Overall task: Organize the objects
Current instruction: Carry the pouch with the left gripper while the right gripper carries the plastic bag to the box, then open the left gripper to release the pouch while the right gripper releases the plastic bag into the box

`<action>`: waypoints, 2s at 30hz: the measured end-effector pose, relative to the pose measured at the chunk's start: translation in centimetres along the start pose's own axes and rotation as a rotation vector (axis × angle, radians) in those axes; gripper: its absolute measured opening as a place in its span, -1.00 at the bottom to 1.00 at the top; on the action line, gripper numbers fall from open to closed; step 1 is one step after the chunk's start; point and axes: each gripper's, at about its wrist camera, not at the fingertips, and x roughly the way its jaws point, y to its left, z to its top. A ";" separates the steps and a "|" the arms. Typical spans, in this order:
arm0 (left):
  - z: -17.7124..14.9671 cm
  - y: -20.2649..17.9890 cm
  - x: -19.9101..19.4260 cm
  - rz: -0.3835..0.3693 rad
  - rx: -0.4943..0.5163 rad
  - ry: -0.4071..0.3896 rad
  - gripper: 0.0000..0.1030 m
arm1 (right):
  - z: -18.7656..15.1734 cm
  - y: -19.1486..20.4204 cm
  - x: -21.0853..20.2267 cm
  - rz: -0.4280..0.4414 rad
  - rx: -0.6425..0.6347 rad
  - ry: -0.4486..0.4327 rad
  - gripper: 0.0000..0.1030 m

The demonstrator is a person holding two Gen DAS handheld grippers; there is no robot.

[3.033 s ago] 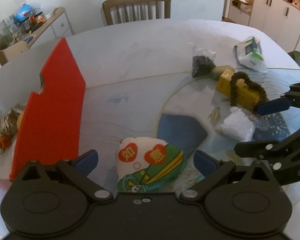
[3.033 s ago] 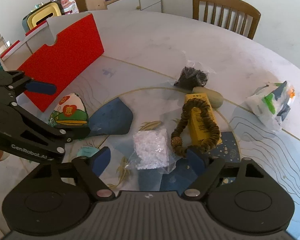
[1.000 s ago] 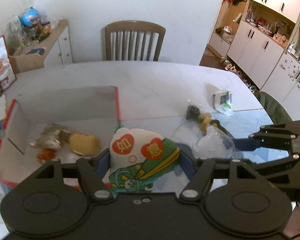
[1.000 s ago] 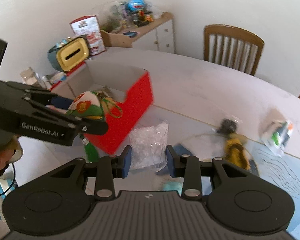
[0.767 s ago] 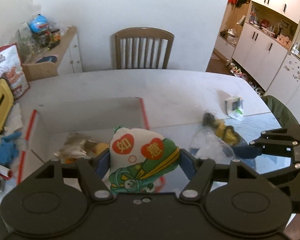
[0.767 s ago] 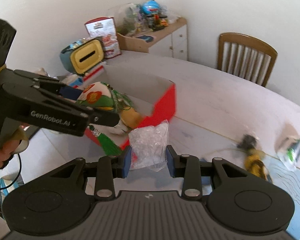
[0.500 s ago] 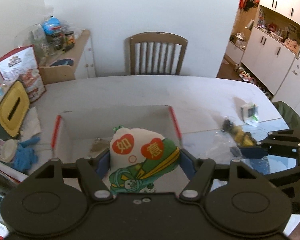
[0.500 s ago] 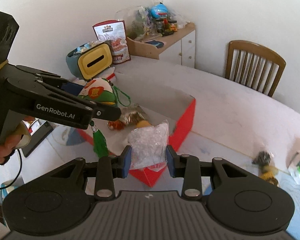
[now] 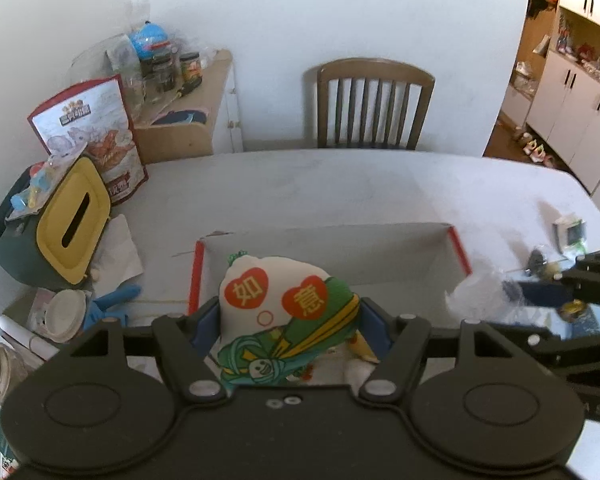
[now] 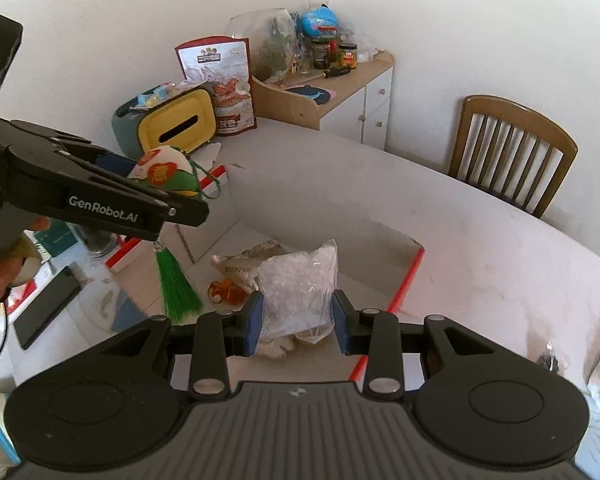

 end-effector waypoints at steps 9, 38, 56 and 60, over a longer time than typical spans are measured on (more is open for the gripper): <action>-1.1 0.4 4.6 -0.001 0.040 0.096 0.36 | 1.1 0.2 6.1 -0.045 0.012 0.057 -0.32; -4.6 -1.1 11.7 0.009 0.182 0.310 0.40 | 0.0 -0.8 13.4 -0.060 0.018 0.194 -0.28; -4.5 -1.4 10.8 0.005 0.173 0.280 0.65 | -0.4 -1.2 10.7 -0.047 0.037 0.154 0.20; -4.4 -1.4 10.2 -0.003 0.164 0.263 0.66 | -0.5 -1.2 9.8 -0.043 0.042 0.141 0.21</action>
